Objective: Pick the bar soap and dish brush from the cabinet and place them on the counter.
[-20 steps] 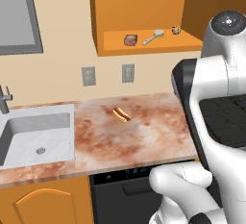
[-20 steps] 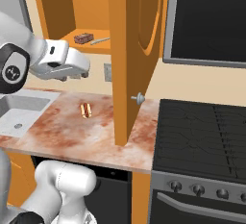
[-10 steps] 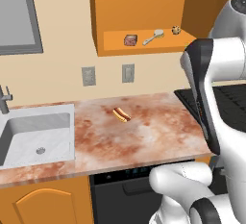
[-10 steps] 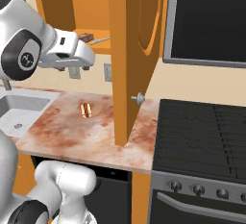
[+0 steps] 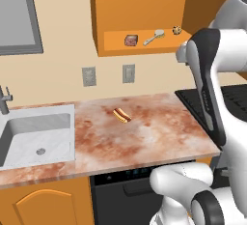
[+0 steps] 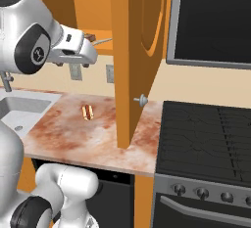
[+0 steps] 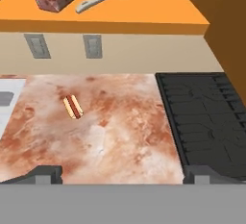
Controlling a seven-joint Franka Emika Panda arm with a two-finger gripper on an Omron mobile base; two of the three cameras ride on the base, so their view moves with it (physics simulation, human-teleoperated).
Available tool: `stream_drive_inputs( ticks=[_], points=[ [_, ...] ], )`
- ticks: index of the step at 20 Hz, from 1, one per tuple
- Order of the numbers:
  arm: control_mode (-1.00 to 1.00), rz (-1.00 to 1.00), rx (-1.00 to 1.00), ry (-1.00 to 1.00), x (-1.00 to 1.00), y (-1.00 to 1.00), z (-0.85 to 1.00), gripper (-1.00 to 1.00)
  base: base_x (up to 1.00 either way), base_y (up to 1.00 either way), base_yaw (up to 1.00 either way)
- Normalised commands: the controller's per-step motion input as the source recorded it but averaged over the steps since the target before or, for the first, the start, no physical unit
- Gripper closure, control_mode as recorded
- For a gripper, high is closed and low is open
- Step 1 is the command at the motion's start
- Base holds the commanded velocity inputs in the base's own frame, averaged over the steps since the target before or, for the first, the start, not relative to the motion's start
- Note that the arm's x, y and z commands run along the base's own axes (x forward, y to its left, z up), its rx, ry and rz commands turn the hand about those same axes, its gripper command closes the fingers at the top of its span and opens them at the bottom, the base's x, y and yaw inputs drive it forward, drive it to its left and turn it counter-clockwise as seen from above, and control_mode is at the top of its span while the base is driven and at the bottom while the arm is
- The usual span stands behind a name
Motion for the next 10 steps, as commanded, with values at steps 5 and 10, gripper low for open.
stream_drive_inputs(
  ticks=[5,10],
  points=[
    [-1.0,0.08,0.0,-0.1,0.16,0.22,0.04,-1.0,0.0,0.0,0.0],
    [-1.0,0.09,0.02,-0.08,0.18,0.19,0.0,-1.0,0.0,0.0,0.0]
  ],
)
